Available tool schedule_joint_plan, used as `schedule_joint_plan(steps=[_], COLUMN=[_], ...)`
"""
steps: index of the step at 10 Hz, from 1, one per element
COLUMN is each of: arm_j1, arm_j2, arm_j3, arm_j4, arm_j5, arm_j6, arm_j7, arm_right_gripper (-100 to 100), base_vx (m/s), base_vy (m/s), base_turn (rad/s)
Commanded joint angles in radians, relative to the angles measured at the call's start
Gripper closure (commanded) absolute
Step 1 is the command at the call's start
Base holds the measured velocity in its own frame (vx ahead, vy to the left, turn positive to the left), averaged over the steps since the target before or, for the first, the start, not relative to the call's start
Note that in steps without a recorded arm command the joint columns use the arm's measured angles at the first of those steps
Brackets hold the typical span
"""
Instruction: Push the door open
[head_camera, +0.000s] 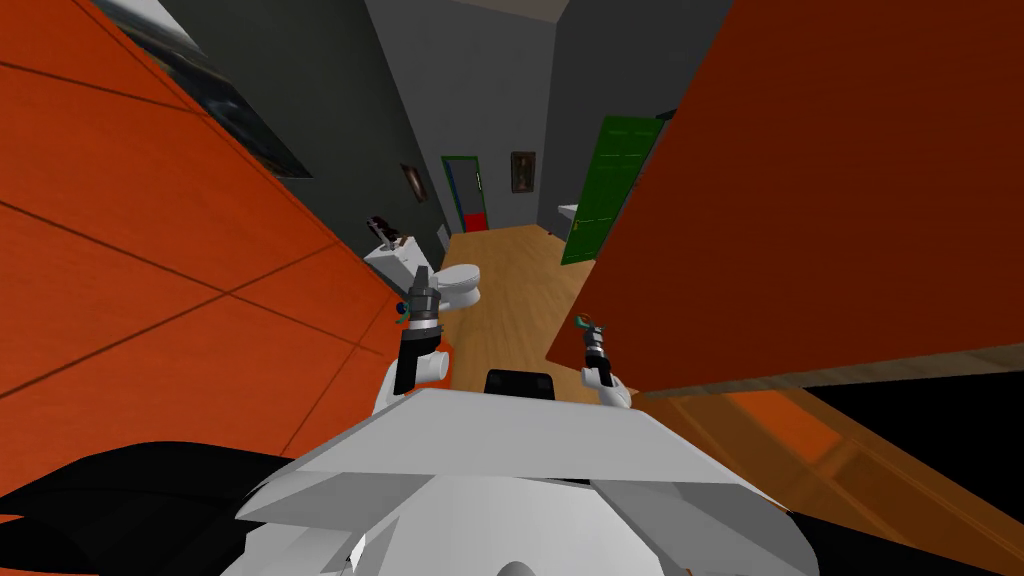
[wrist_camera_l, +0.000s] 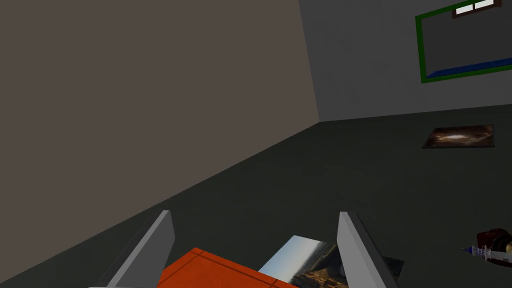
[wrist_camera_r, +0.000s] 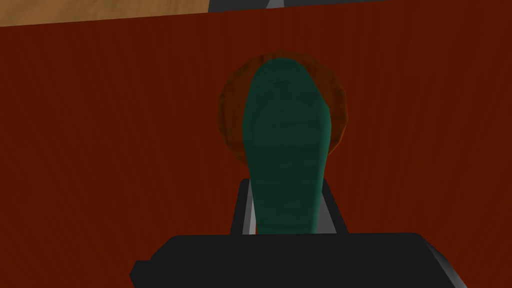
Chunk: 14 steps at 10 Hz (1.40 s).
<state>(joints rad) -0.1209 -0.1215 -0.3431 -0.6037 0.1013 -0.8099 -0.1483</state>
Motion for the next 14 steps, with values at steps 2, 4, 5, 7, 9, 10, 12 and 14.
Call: schedule_joint_plan(steps=[2,4,5,7,9,10,12,14], arm_j1=[0.006,0.008,0.008,0.009,0.011,0.011,0.013,0.014], arm_j2=[-0.006,-0.008,-0.009,-0.010,-0.014,-0.014,-0.016,-0.018], arm_j3=[-0.022,-0.041,-0.051,-0.061,-0.092,-0.092,-0.113,-0.129], arm_j4=[-0.021,-0.019,-0.019,-0.018,-0.015,-0.015,-0.013,-0.012], arm_j5=[-0.013,-0.024,-0.029,-0.035,-0.054,-0.054,-0.067,-0.076], arm_j6=[0.005,0.005,0.005,0.006,0.006,0.006,0.007,0.007], arm_j7=[0.007,0.015,0.019,0.024,0.037,0.037,0.046,0.053], arm_right_gripper=[100,100,100,100,100,100,100,100], base_vx=[0.187,0.179,0.218,0.173,0.208,0.168,0.092,0.180], base_vy=[0.010,0.012,0.020,0.030,0.028,0.018,-0.002,0.034], base_turn=[-0.028,-0.046,-0.049,-0.045,-0.052,-0.056,-0.017,-0.064])
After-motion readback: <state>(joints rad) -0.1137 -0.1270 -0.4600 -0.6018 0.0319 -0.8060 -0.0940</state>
